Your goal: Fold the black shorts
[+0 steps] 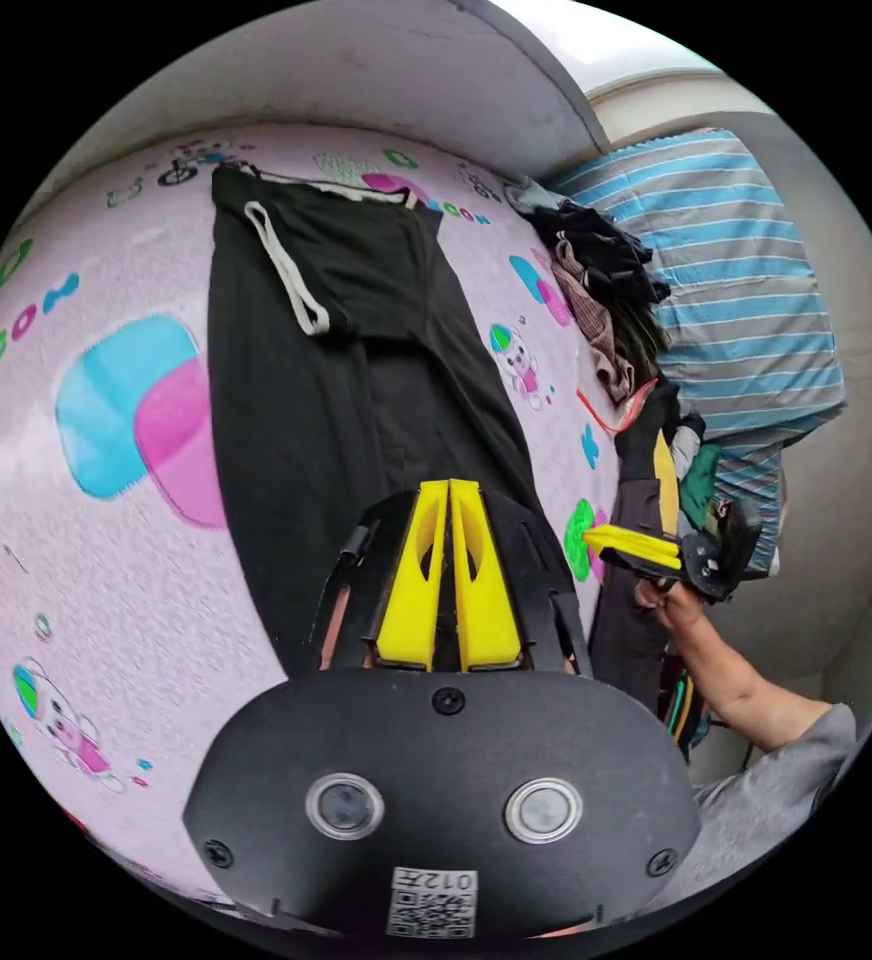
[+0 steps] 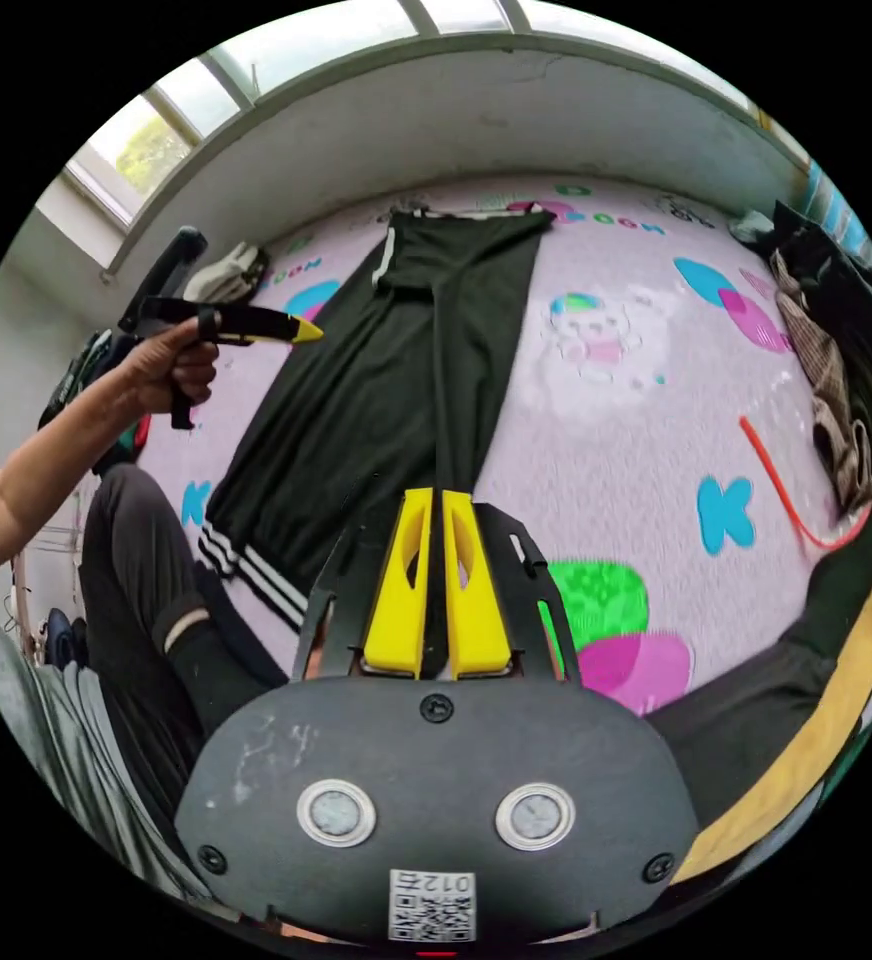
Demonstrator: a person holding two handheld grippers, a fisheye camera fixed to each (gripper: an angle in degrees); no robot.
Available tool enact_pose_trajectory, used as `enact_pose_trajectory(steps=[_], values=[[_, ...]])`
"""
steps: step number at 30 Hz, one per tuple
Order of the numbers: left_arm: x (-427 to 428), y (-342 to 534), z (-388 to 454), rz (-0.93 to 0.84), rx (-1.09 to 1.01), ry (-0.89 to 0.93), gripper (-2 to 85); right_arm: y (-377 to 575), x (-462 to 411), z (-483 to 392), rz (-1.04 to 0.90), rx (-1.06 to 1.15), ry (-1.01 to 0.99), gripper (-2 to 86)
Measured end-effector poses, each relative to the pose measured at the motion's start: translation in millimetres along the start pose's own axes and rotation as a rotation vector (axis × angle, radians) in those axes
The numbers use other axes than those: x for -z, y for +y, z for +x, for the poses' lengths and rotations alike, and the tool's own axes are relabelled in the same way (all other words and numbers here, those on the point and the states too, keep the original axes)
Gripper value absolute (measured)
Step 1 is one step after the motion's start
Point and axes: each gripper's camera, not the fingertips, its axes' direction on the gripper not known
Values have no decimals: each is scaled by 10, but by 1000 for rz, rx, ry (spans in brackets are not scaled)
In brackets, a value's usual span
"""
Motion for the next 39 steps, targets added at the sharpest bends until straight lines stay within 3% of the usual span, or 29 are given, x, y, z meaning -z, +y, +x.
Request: enact_pose_trajectory(steps=[8, 11, 23, 29, 34, 39], values=[[-372, 342, 57, -19, 117, 39, 8, 572, -151, 300, -274, -121, -22, 77], [-456, 312, 47, 1, 147, 34, 10, 599, -189, 394, -275, -171, -105, 52], [-1061, -288, 62, 28, 252, -8, 22, 609, 233, 373, -177, -87, -113, 4], [-1317, -331, 182, -18, 226, -140, 4, 580, 327, 262, -175, -28, -148, 4], [-1154, -272, 434, 34, 64, -178, 0, 523, 493, -16, -154, 46, -188, 6], [-1131, -143, 398, 32, 20, -211, 1, 448, 143, -185, -223, 25, -211, 13]])
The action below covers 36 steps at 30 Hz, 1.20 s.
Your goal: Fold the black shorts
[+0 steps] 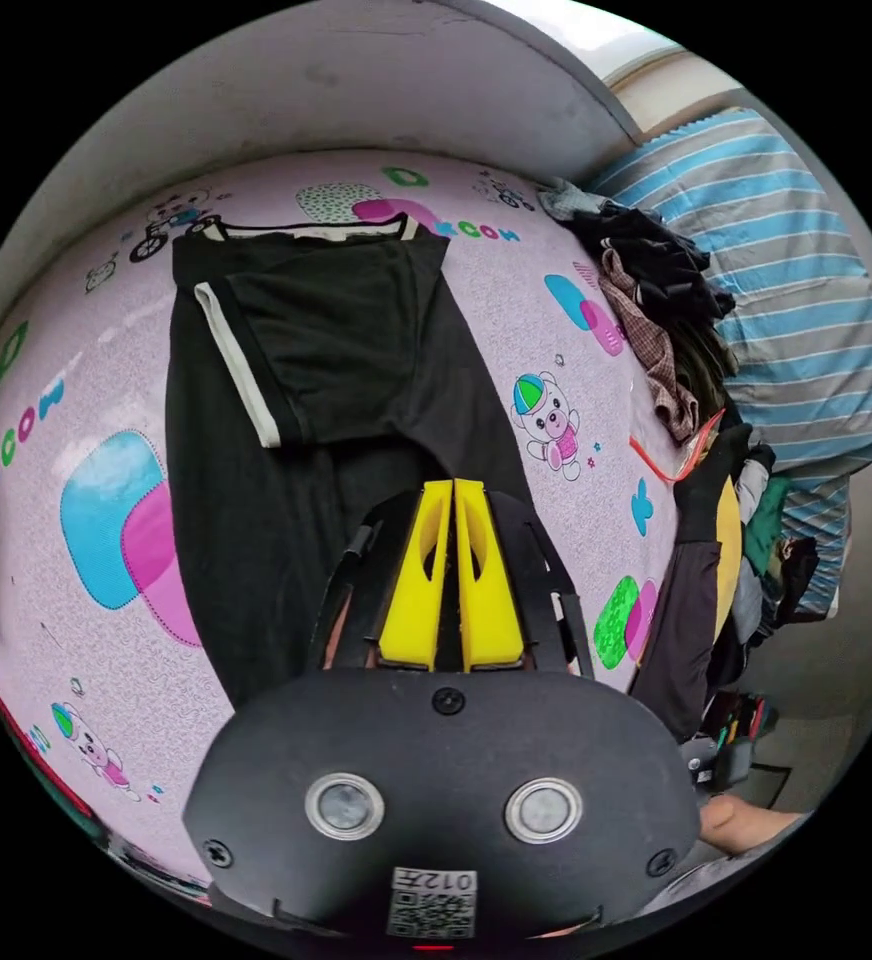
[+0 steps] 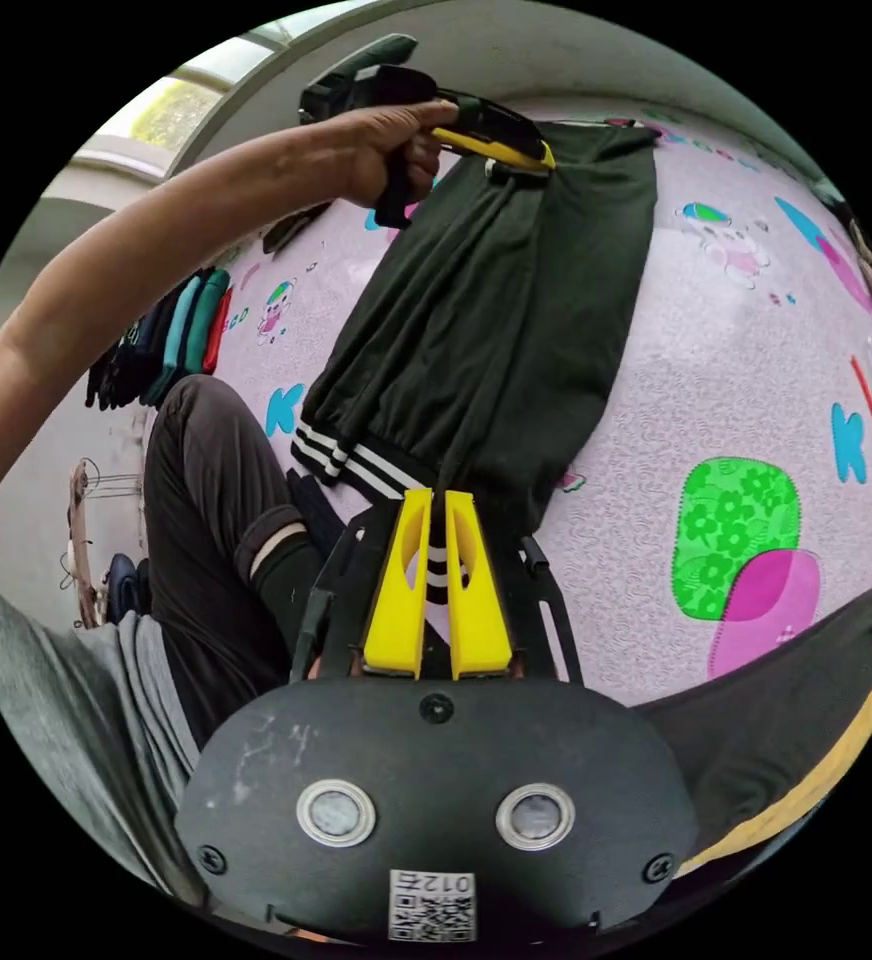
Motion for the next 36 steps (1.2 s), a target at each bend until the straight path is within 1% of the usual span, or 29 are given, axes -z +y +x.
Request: enact_pose_trajectory(steps=[4, 6, 8, 11, 13, 15, 18, 19, 22, 25, 26, 28, 30, 34, 36], values=[[-43, 247, -162, -11, 73, 91, 5, -88, -290, 39, -38, -94, -39, 35], [-2, 404, -184, -18, 71, 110, 7, -57, -248, 15, -24, -87, -104, 42], [95, 606, -171, -9, 24, 130, 7, 75, -9, 19, 26, -60, -187, 47], [250, 1012, -174, -55, -54, 150, 8, 317, 298, 278, 66, -122, -150, 54], [318, 1368, -222, -116, -87, 162, 8, 435, 383, 519, 55, -171, -115, 62], [316, 1612, -249, -177, -113, 143, 9, 500, 357, 746, 13, -195, -147, 70], [299, 1927, -280, -255, -132, 73, 12, 525, 204, 939, -35, -178, -263, 76], [302, 2012, -309, -276, -119, 46, 13, 514, 141, 959, -56, -168, -279, 79], [293, 2143, -439, -333, -64, 17, 22, 491, 52, 921, -79, -132, -224, 80], [236, 2233, -590, -386, 1, 6, 37, 509, 68, 937, -62, -136, -279, 73], [213, 2253, -614, -398, 12, 12, 41, 523, 57, 921, -71, -128, -307, 70], [65, 2332, -699, -477, 46, 39, 59, 551, 15, 876, -102, -112, -297, 65], [-59, 2400, -745, -524, 60, 50, 66, 596, 27, 874, -87, -121, -291, 62], [-328, 2550, -895, -615, 112, 101, 80, 714, 63, 961, -55, -164, -357, 58], [-360, 2567, -949, -621, 125, 107, 85, 757, 74, 986, -44, -179, -380, 53]])
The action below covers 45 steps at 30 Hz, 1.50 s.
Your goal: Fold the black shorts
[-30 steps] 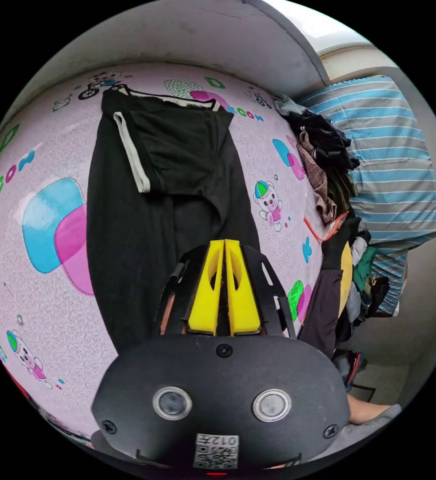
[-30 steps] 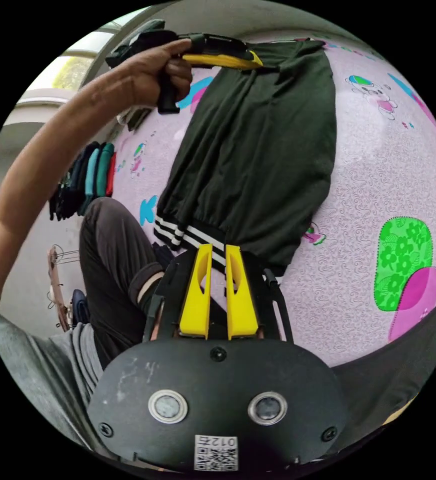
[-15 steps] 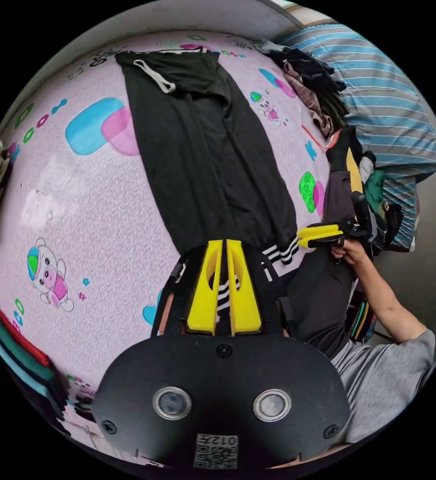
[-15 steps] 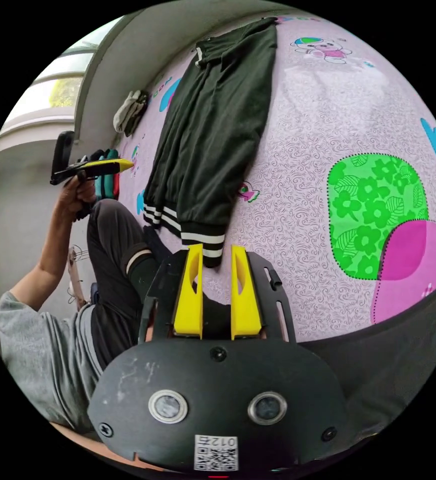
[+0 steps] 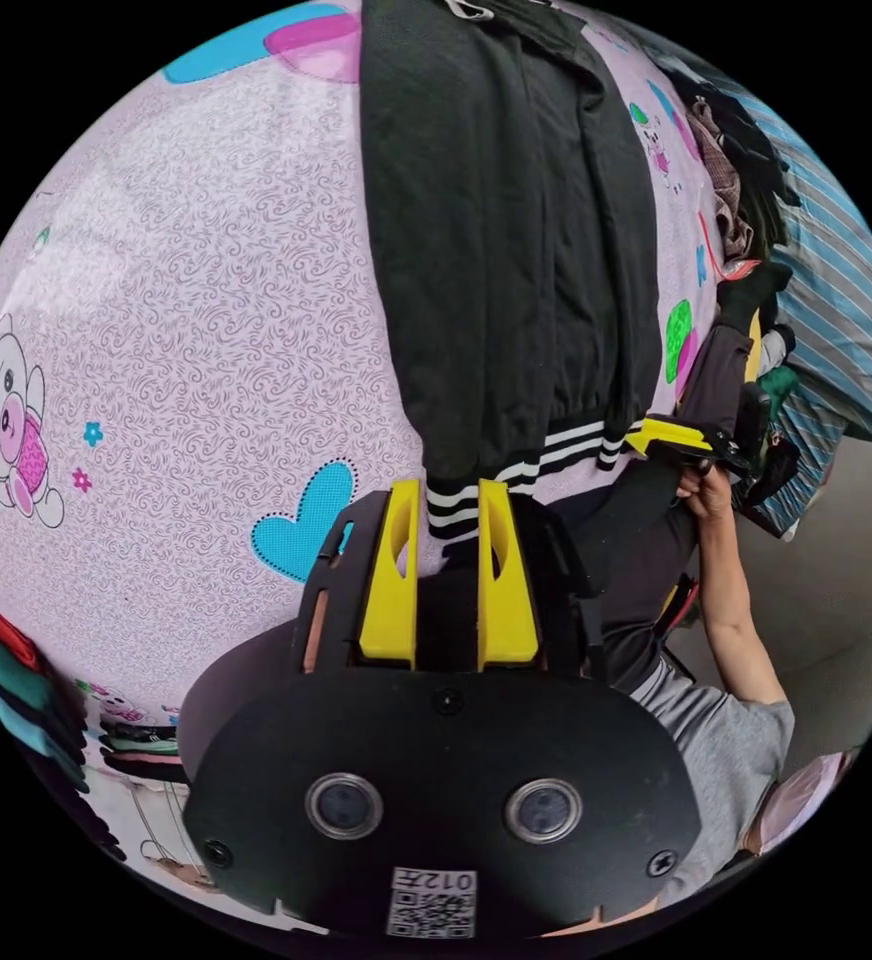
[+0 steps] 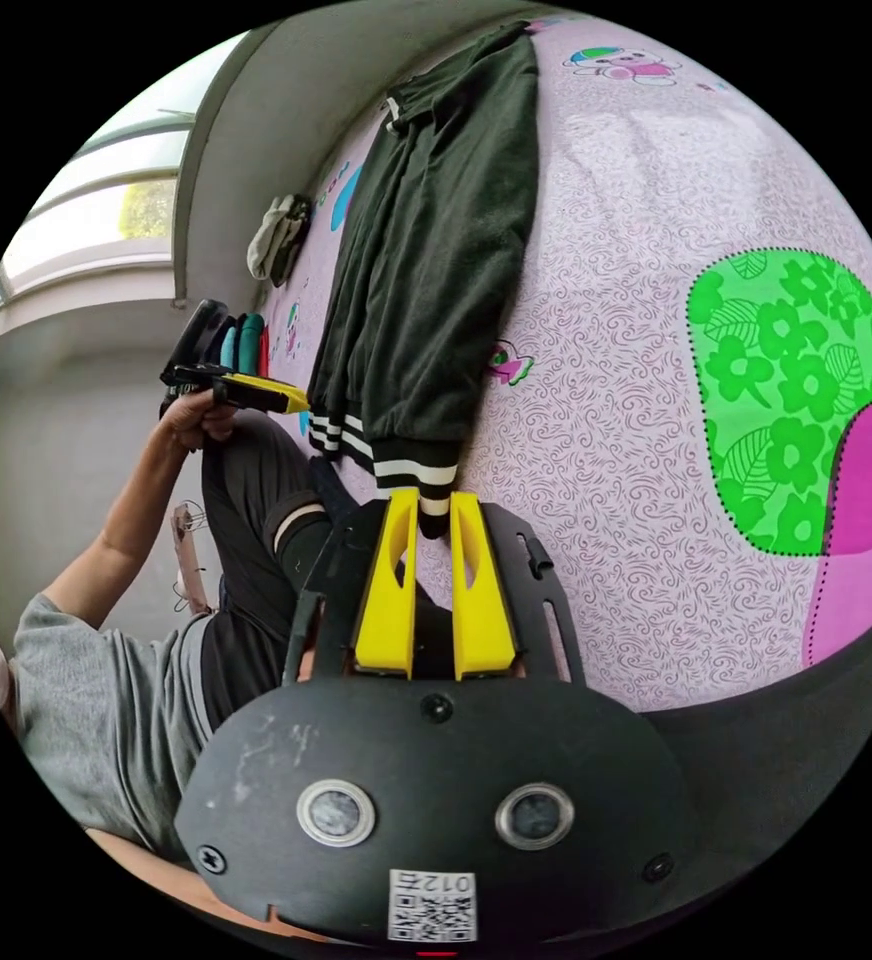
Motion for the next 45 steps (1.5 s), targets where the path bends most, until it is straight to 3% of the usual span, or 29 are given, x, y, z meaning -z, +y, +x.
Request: enact_pose_trajectory(steps=[12, 14, 16, 17, 20, 26, 33, 45], values=[[-236, 154, -124, -118, -86, -33, 29, 241, 190, -139, 50, 5, -131, 6], [-147, 264, -102, -85, -158, 37, 22, 361, 416, -302, 118, 51, -250, 3], [2, 495, -162, 15, -224, 237, 17, 485, 583, -371, 175, 60, -309, 2], [11, 553, -201, 29, -220, 258, 16, 548, 621, -362, 170, 21, -268, 2], [-11, 798, -360, 37, -202, 261, 14, 686, 652, -384, 132, -25, -151, 1], [122, 1300, -380, 128, -322, 330, 12, 977, 924, -628, 219, 13, -258, 2], [176, 2028, -621, 280, -377, 542, 12, 1432, 1288, -859, 329, 51, -378, 2], [106, 3063, -638, 329, -436, 596, 14, 2176, 1627, -1424, 339, 133, -388, 1]])
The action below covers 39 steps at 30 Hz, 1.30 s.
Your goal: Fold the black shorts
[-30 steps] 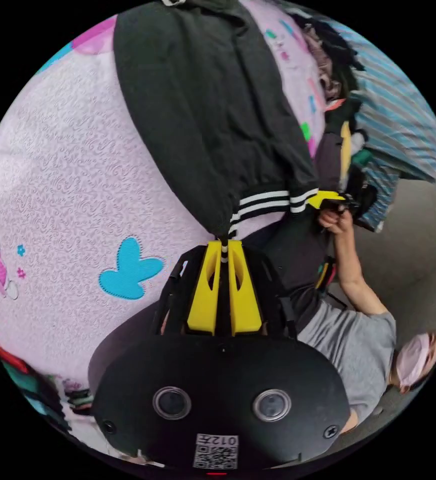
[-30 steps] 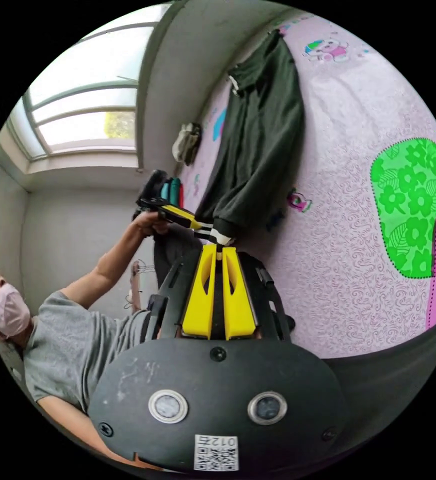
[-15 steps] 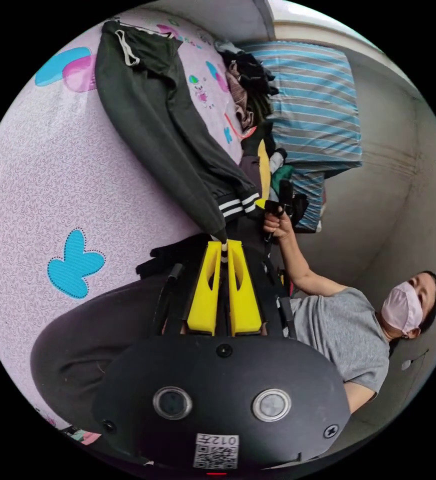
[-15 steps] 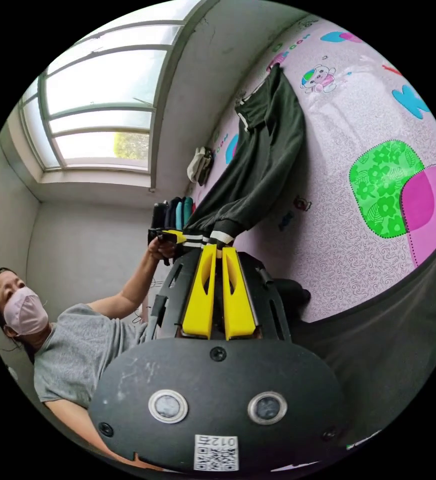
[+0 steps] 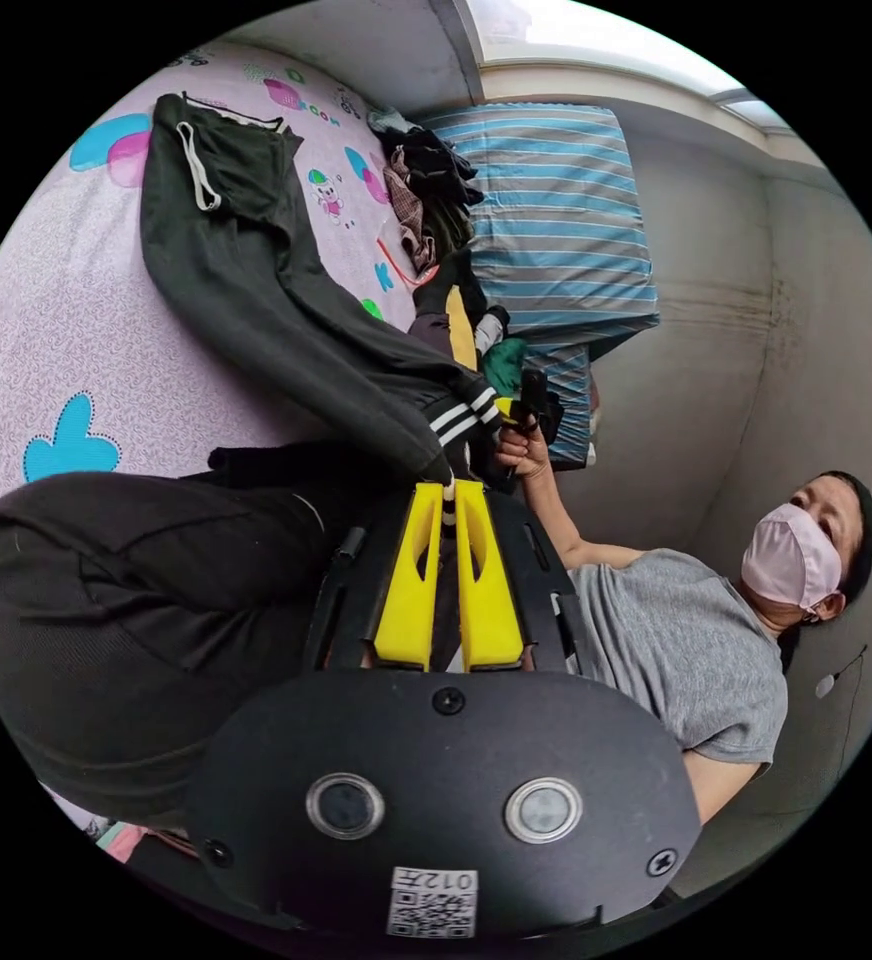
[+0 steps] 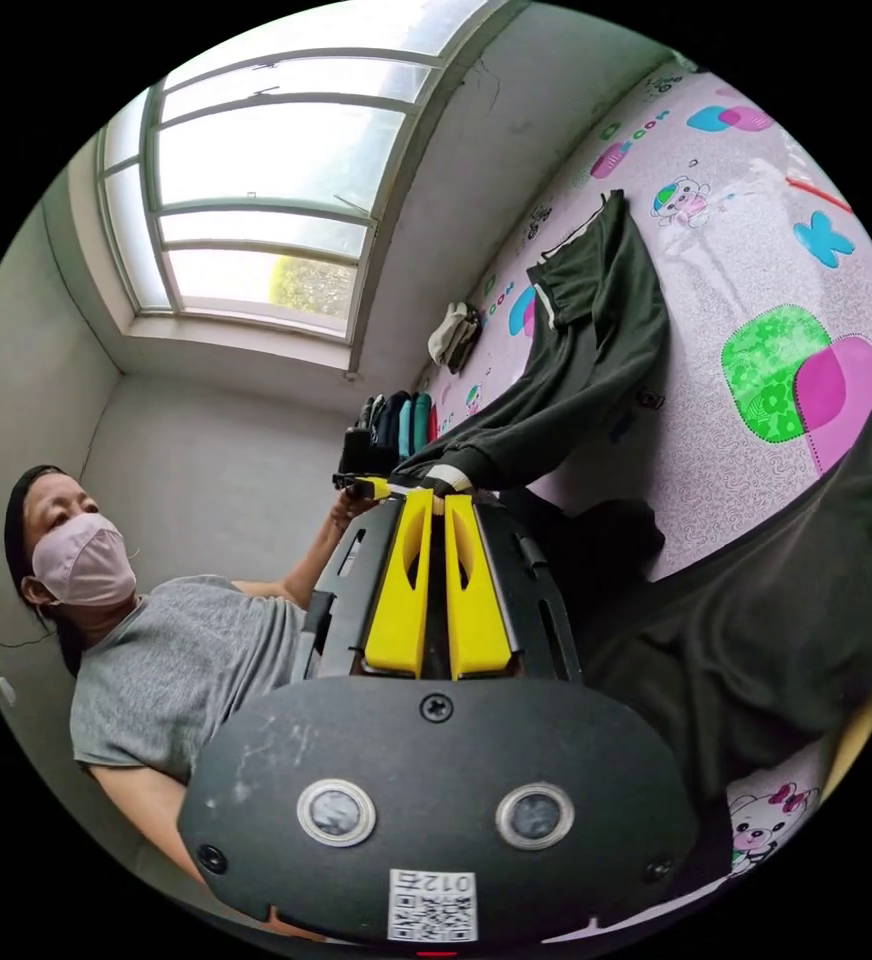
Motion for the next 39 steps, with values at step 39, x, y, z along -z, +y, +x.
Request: enact_pose_trajectory(steps=[39], values=[[1621, -1575, 14, 212, -8, 78, 21, -2707, -31, -187, 42, 71, -6, 2]])
